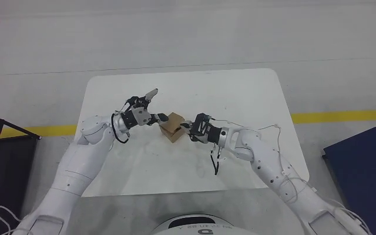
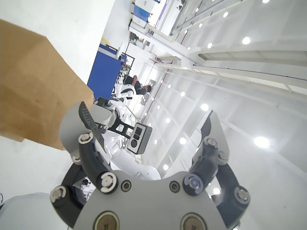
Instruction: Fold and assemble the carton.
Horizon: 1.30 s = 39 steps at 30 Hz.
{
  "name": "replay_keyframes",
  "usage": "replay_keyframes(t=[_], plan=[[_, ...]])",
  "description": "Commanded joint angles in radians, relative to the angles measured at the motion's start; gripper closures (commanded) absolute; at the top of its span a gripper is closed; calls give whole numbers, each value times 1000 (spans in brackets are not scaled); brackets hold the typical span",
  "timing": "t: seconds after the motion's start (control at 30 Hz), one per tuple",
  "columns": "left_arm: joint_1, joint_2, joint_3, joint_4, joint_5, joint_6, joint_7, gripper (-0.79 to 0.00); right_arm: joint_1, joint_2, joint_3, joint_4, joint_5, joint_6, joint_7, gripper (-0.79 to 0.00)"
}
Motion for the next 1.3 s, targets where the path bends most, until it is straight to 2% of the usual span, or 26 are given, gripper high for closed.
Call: replay_keyframes(t=[0.0,0.13,0.33,0.47,0.67,1.03,1.27], plan=[[28,14,-48,-17,49,19,31,-785,-8,2,6,-13,-4,4,-1,0],[73,29,-92,-51,109,71,71,-785,-19,3,11,-34,-11,9,8,0],[81,23,-70,-15,122,94,138,-785,-21,0,17,-57,-1,29,0,0],[59,15,-40,15,149,92,165,-785,-38,3,35,-89,-12,51,-17,0],[6,6,6,47,211,105,175,-785,-29,-4,20,-81,-12,64,17,0],[-69,-21,97,128,218,107,104,-785,46,-34,-40,2,27,67,82,0],[-86,-28,120,140,232,102,72,-785,83,-52,-71,52,47,63,74,0]])
